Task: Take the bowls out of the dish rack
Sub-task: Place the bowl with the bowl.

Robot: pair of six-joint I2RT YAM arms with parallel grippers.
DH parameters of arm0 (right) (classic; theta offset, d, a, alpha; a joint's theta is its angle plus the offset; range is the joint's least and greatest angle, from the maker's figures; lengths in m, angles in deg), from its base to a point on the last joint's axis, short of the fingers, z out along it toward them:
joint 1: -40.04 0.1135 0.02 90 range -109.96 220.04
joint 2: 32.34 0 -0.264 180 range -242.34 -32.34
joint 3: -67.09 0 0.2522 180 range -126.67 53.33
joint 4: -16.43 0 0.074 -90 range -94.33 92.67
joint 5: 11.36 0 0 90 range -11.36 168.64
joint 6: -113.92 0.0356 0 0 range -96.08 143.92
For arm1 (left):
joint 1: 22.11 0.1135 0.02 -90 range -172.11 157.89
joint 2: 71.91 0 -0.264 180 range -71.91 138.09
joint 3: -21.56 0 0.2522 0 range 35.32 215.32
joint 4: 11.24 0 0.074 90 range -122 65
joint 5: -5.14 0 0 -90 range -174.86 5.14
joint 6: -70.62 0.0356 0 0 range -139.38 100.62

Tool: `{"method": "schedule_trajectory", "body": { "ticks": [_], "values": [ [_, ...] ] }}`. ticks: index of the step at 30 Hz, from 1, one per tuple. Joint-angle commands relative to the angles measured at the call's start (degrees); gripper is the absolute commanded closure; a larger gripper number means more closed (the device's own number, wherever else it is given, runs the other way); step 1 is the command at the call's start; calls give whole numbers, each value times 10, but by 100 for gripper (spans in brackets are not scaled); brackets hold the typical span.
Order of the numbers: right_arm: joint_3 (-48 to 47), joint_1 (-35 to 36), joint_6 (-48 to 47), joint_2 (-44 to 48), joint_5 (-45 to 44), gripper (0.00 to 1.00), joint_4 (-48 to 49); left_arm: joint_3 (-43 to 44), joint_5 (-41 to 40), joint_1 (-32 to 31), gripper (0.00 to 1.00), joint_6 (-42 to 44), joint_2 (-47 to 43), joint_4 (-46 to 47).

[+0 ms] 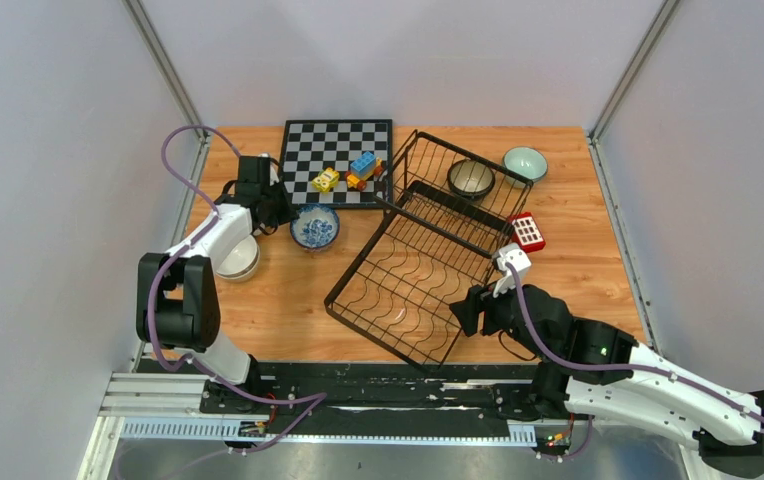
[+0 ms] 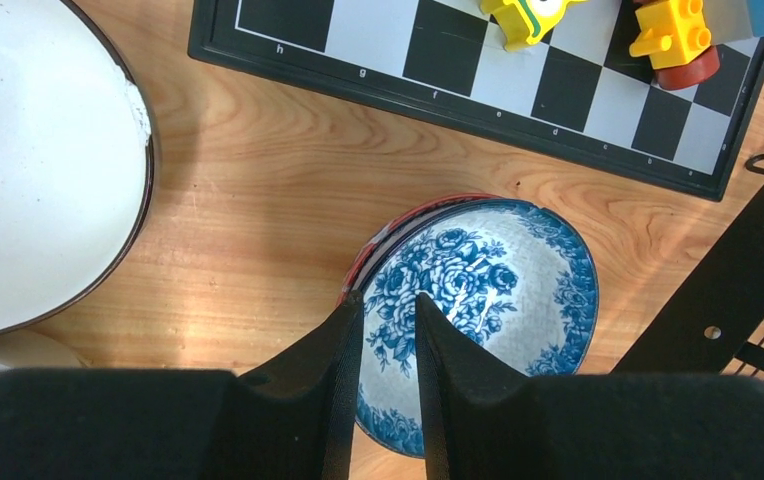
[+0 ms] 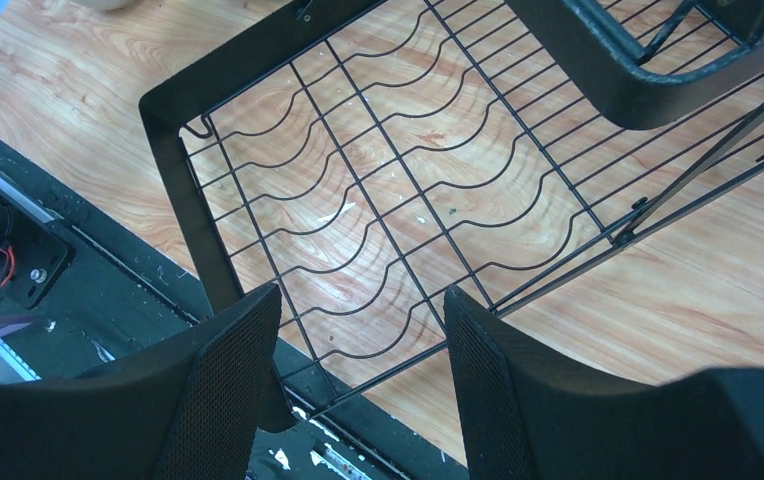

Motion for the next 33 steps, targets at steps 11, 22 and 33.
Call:
{"method": "schedule_trajectory", "body": {
  "ticks": [11,22,33],
  "values": [
    [-6,-7,6,2,-8,36,-8,6,2,1,73,8,14,19],
    [-31,-6,-33,7,-17,35,-8,17,16,-33,70,31,-133,5],
    [-103,-6,-76,-1,-86,11,-1,13,-180,-183,35,166,-320,-71]
  ]
}}
